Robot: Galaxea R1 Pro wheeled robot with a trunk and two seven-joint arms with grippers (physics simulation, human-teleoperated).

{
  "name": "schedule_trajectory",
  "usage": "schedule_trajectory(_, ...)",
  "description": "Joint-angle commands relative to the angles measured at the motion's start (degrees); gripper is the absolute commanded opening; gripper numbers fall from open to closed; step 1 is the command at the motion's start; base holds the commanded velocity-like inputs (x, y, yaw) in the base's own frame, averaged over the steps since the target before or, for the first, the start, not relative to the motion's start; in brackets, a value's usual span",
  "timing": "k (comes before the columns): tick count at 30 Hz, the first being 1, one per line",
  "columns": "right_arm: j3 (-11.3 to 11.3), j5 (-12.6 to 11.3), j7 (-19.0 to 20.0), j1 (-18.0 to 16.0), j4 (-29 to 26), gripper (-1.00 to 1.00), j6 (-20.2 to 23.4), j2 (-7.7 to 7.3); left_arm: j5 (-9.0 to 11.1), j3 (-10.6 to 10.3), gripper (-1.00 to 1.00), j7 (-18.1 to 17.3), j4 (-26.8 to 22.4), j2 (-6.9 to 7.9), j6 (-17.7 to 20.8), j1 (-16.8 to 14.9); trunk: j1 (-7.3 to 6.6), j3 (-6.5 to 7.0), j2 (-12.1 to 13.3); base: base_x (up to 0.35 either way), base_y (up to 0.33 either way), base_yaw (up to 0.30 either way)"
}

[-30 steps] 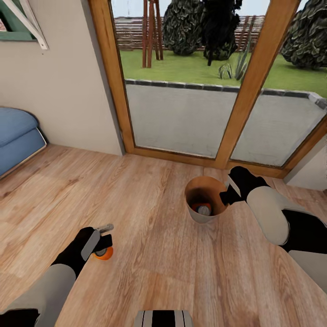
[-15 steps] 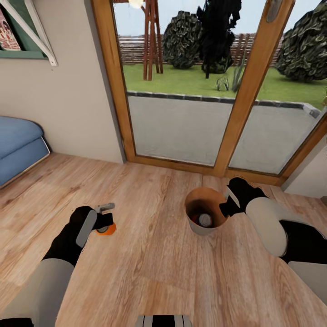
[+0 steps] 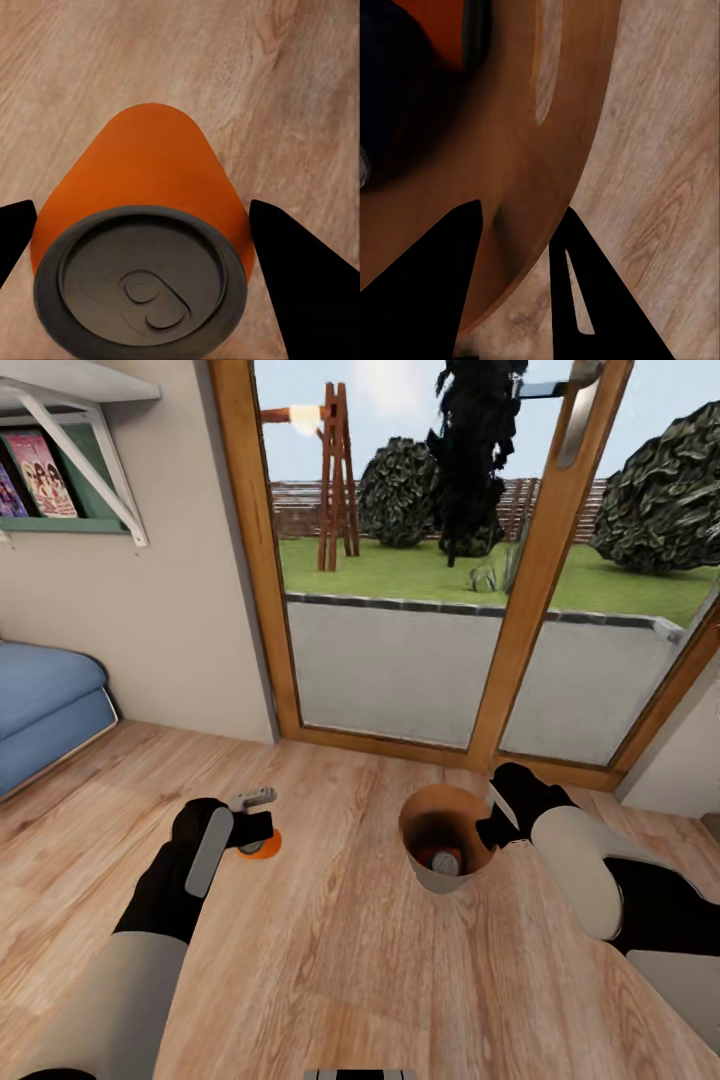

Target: Put the three can of soda from the living room inside the tash can in the kitchen.

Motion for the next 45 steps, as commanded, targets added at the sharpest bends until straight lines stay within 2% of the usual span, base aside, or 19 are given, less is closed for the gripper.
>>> schedule_trajectory(1, -0.42, -0.96, 0.12, -0.01, -0.02, -1.00, 0.03, 0.22, -0.26, -0.04, -1.00, -0.04, -0.08, -0.27, 0.14, 0.01, -0.02, 0.32, 0.02, 0.000, 0.000, 0.000)
schedule_trajectory(2, -0.41, -0.96, 0.07, 0.01, -0.01, -1.00, 0.03, 0.72, -0.28, -0.15, -1.00, -0.03, -0.61, -0.90, 0.33, 0.06, -0.05, 0.63, 0.03, 0.000, 0.000, 0.000)
schedule_trajectory(8, -0.41, -0.88, 0.02, 0.20, 0.05, -1.00, 0.03, 1.85, -0.30, -0.88, -1.00, -0.10, -4.78, -1.64, 0.44, 0.16, -0.20, 2.45, 0.11, 0.000, 0.000, 0.000)
schedule_trajectory(12, -0.36, -0.88, 0.02, 1.07, 0.04, -1.00, 0.03, 2.59, -0.34, -1.36, -1.00, -0.11, -8.57, -2.18, 0.44, 0.60, -0.20, 2.53, 0.11, 0.000, 0.000, 0.000)
schedule_trajectory(13, -0.31, -0.89, 0.02, 1.47, 0.02, -1.00, 0.03, 2.84, -0.26, -2.01, -1.00, -0.11, -9.51, -2.27, 0.44, 0.76, -0.20, 2.54, 0.11, 0.000, 0.000, 0.000)
schedule_trajectory(15, -0.31, -0.89, 0.02, 2.12, 0.00, -1.00, 0.03, 3.98, 2.97, -5.44, -1.00, -0.12, -10.97, -2.36, 0.44, 1.01, -0.20, 2.54, 0.11, 0.000, 0.000, 0.000)
schedule_trajectory(17, -0.30, -0.90, 0.01, 2.40, -0.01, -1.00, 0.03, 4.68, 4.83, -6.87, -1.00, -0.12, -11.22, -2.37, 0.44, 1.04, -0.20, 2.54, 0.11, 0.000, 0.000, 0.000)
schedule_trajectory(22, -0.29, -0.88, -0.01, 2.73, -0.01, -1.00, 0.03, 5.57, 5.94, -7.91, -1.00, -0.12, -11.35, -2.37, 0.44, 1.06, -0.20, 2.55, 0.11, 0.000, 0.000, 0.000)
schedule_trajectory(26, -0.26, -0.87, -0.06, 2.81, -0.01, -1.00, 0.03, 6.37, 8.01, -8.56, -1.00, -0.12, -11.42, -2.37, 0.44, 1.07, -0.20, 2.55, 0.11, 0.000, 0.000, 0.000)
schedule_trajectory(27, -0.24, -0.86, -0.06, 2.82, -0.01, -1.00, 0.03, 6.87, 9.15, -11.21, -1.00, -0.15, -11.73, -2.37, 0.44, 1.08, -0.20, 2.55, 0.11, 0.000, 0.000, 0.000)
schedule_trajectory(29, -0.24, -0.88, -0.58, 2.83, -0.01, -1.00, 0.03, 7.33, 10.55, -13.56, -1.00, -0.18, -12.53, -2.37, 0.44, 1.08, -0.20, 2.55, 0.11, 0.000, 0.000, 0.000)
schedule_trajectory(36, -0.30, -1.45, -6.13, 2.83, -0.01, -1.00, 0.03, 8.48, 15.17, -15.70, -1.00, -0.13, -13.32, -2.35, 0.44, 1.04, -0.20, 2.55, 0.11, 0.000, 0.000, 0.000)
schedule_trajectory(40, -0.31, -1.58, -6.90, 2.83, -0.07, -1.00, 0.03, 8.72, 16.65, -17.18, -1.00, -0.12, -13.38, -2.35, 0.44, 1.03, -0.20, 2.55, 0.11, 0.000, 0.000, 0.000)
schedule_trajectory(42, -0.32, -1.61, -7.08, 2.83, -0.08, -1.00, 0.03, 8.82, 17.87, -18.12, -1.00, -0.12, -13.39, -2.32, 0.44, 1.03, -0.20, 2.55, 0.11, 0.000, 0.000, 0.000)
schedule_trajectory(43, -0.32, -1.64, -7.21, 2.83, -0.09, -1.00, 0.03, 8.90, 19.03, -19.26, -1.00, -0.12, -13.41, -2.36, 0.44, 1.05, -0.20, 2.55, 0.11, 0.000, 0.000, 0.000)
schedule_trajectory(45, -0.32, -1.65, -7.24, 2.83, -0.10, -1.00, 0.03, 8.92, 19.35, -19.84, -1.00, -0.16, -13.41, -2.36, 0.44, 1.05, -0.20, 2.55, 0.11, 0.000, 0.000, 0.000)
